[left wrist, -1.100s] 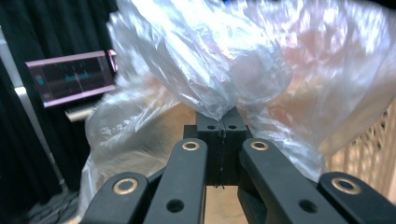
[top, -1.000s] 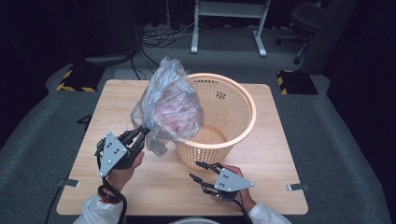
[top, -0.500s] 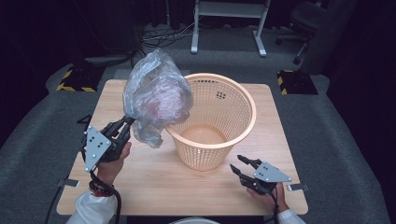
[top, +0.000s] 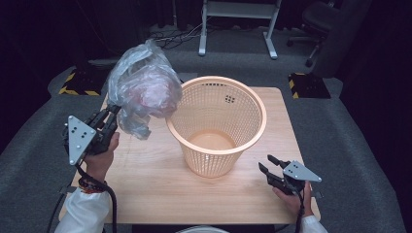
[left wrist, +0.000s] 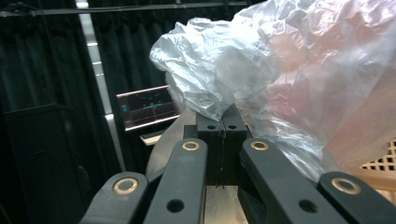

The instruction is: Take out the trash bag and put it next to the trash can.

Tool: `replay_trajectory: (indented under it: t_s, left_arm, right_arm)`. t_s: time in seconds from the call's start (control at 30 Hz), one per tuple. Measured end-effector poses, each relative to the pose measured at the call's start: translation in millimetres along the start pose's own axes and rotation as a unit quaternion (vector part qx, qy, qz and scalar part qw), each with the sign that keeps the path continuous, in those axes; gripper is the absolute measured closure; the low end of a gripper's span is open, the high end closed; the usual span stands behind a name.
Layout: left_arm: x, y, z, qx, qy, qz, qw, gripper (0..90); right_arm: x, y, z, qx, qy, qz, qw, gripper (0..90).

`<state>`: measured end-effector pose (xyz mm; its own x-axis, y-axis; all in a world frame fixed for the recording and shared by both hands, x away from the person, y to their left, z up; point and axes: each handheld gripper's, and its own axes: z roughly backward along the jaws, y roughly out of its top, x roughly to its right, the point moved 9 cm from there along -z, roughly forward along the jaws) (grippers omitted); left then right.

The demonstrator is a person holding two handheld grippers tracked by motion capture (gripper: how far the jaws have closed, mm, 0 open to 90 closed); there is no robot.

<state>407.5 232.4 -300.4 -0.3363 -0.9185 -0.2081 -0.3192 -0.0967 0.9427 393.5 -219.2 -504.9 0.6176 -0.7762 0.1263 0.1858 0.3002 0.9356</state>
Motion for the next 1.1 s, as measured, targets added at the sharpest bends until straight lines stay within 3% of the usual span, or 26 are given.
replay_trajectory:
  t_s: [0.2,0.37,0.43,0.5,0.57,0.63,0.77,0.87,0.93,1.1]
  left_arm:
    - [-13.7,-8.7,4.7,-0.014,0.019,0.002,0.9997,89.6]
    - [-11.4,-32.0,2.9,-0.049,0.006,0.003,0.9988,89.6]
    - [-7.7,-46.6,0.9,-0.072,-0.008,0.021,0.9972,89.6]
    - [-3.3,-59.1,-1.0,-0.086,-0.015,0.014,0.9961,89.5]
    - [2.1,-72.7,-3.3,-0.109,-0.026,0.009,0.9937,89.5]
    - [5.7,-87.0,-6.4,-0.13,-0.036,0.02,0.9906,89.5]
    - [8.6,-105.1,-9.4,-0.152,-0.042,0.031,0.987,89.4]
    - [9.7,-123.2,-11.9,-0.182,-0.043,0.032,0.9818,89.3]
    - [9.7,-132.1,-12.3,-0.196,-0.044,0.028,0.9792,89.3]
    - [16.6,-155.6,-12.4,-0.239,-0.048,0.011,0.9697,88.7]
  right_arm:
    - [9.5,-3.1,-0.1,-0.007,-0.011,-0.01,0.9999,51.6]
    - [13.9,-6.7,-0.7,-0.017,-0.017,-0.016,0.9996,51.1]
    - [14.5,-8.2,-1.2,-0.021,-0.016,-0.02,0.9994,51.1]
    - [14.4,-8.8,-1.4,-0.023,-0.016,-0.021,0.9994,51.0]
    - [14.5,-8.9,-1.5,-0.024,-0.015,-0.02,0.9994,50.9]
    - [14.7,-9.2,-2.0,-0.025,-0.014,-0.02,0.9994,50.9]
    - [14.0,-10.4,-2.8,-0.028,-0.012,-0.02,0.9993,50.8]
    - [13.8,-11.9,-3.7,-0.031,-0.009,-0.021,0.9993,50.8]
    - [13.7,-12.6,-4.3,-0.032,-0.007,-0.023,0.9992,50.7]
    - [12.5,-13.4,-5.5,-0.034,-0.005,-0.021,0.9992,50.5]
